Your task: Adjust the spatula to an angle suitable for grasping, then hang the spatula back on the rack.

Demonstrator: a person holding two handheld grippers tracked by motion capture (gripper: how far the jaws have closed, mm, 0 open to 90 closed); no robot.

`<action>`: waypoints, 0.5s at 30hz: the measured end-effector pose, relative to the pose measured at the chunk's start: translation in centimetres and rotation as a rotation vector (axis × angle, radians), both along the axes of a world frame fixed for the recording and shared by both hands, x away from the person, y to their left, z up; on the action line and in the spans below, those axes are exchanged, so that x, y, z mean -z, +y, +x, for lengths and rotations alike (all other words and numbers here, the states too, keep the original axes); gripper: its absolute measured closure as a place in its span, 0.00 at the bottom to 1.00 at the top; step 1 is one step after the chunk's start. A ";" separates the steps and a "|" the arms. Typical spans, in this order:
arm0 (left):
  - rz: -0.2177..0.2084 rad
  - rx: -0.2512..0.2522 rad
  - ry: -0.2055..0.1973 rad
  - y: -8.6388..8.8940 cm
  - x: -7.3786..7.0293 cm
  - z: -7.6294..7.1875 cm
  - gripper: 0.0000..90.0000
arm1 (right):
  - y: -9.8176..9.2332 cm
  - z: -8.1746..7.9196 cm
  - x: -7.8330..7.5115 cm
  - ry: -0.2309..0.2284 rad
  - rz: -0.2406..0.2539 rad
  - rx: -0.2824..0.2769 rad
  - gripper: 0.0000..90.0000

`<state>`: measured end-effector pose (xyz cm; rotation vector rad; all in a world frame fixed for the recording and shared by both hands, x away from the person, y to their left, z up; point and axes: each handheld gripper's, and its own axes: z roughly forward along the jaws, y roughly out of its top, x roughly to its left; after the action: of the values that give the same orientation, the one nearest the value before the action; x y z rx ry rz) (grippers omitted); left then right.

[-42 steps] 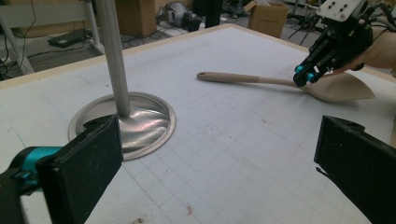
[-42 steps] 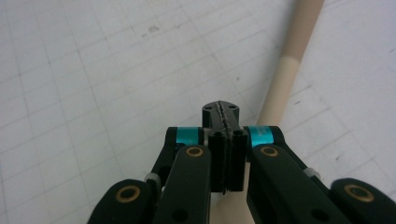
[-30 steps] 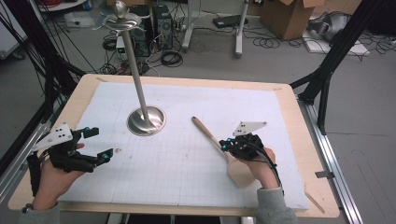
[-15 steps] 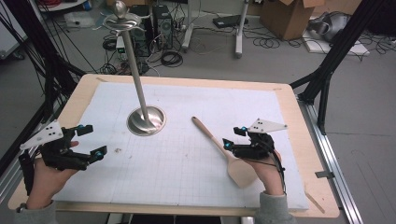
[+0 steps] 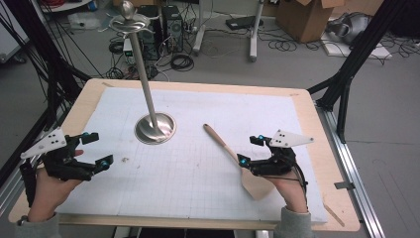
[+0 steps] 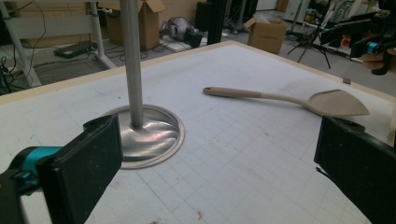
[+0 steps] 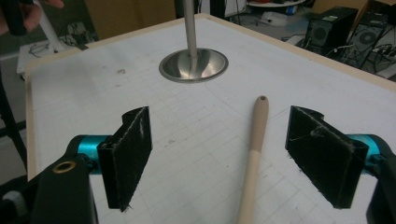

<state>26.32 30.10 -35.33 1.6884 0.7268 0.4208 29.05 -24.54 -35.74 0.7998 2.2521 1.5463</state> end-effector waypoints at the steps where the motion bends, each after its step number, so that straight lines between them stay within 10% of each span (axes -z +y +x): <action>1: -0.001 0.002 -0.001 0.0 0.0 0.0 0.02 | -0.1 0.0 0.0 0.004 0.001 0.003 0.25; 15: 0.010 -0.003 0.002 -0.2 0.1 -0.1 0.02 | -0.2 0.4 0.4 -0.005 -0.022 0.052 0.25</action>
<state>26.21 29.94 -35.46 1.6976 0.7299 0.4249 29.43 -24.71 -36.11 0.8410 2.2227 1.4963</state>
